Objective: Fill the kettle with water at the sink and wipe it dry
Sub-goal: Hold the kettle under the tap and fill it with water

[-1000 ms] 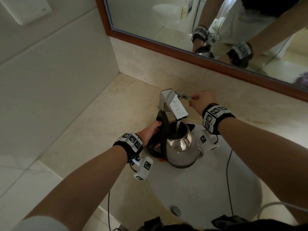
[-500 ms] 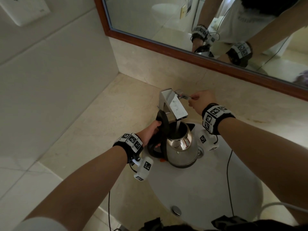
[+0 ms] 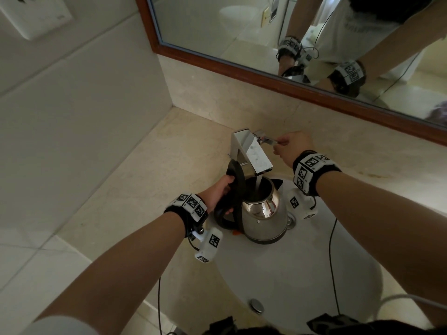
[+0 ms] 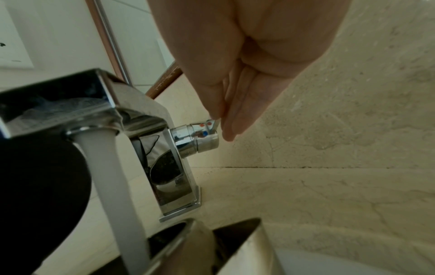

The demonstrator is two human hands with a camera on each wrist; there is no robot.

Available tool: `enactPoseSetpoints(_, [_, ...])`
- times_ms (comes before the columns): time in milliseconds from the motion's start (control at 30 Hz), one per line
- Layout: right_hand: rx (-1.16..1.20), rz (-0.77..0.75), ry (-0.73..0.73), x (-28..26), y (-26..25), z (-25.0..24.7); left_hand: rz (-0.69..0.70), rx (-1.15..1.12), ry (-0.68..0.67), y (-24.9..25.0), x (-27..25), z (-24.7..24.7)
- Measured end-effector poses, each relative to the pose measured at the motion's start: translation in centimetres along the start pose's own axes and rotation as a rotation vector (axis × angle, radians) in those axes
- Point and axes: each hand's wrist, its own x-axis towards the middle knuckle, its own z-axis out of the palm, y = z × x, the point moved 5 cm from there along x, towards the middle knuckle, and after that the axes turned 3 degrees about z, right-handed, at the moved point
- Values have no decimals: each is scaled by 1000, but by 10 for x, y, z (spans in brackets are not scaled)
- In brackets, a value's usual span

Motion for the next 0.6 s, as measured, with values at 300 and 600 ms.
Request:
enactPoseSetpoints(300, [13, -2, 11, 1, 1, 1, -10, 8, 3, 0, 0, 0])
enactPoseSetpoints(600, [-10, -8, -2, 2, 1, 2, -13, -17, 7, 0, 0, 0])
